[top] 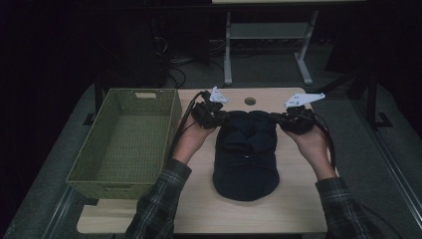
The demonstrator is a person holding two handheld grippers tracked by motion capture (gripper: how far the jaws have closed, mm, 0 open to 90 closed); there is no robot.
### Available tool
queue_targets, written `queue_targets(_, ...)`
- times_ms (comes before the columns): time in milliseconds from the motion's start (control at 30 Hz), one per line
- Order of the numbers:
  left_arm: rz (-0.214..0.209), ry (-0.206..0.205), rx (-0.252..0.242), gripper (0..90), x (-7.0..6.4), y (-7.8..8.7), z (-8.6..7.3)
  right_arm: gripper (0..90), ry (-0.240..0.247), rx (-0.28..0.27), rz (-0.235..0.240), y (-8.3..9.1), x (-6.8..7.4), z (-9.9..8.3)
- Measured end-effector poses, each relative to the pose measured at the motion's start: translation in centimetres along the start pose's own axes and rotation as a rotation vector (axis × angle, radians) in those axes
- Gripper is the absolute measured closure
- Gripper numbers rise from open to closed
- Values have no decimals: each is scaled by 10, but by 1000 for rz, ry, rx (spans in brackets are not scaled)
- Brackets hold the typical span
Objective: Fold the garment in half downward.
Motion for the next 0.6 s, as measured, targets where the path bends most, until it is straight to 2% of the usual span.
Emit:
queue_targets(133,-14,-16,7,804,-10,5,-9,847,16,-1,13,6,12,-11)
queue_targets(300,-36,-15,15,801,-19,9,-18,844,24,5,22,10,25,-22)
queue_targets(400,-48,-14,12,799,-22,12,-22,843,17,-10,32,15,30,-26)
queue_targets(600,-81,-13,30,793,-29,16,-33,840,4,-1,63,19,42,-37)
Point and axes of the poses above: each handheld gripper's, and its own axes: y roughly backward along the jaws, z roughly out of its top, x roughly to its left, the point moved 3 cm from there along -y, roughly forward along the jaws, and after that the axes turned 9 degrees about -x, right-handed, at the moved point
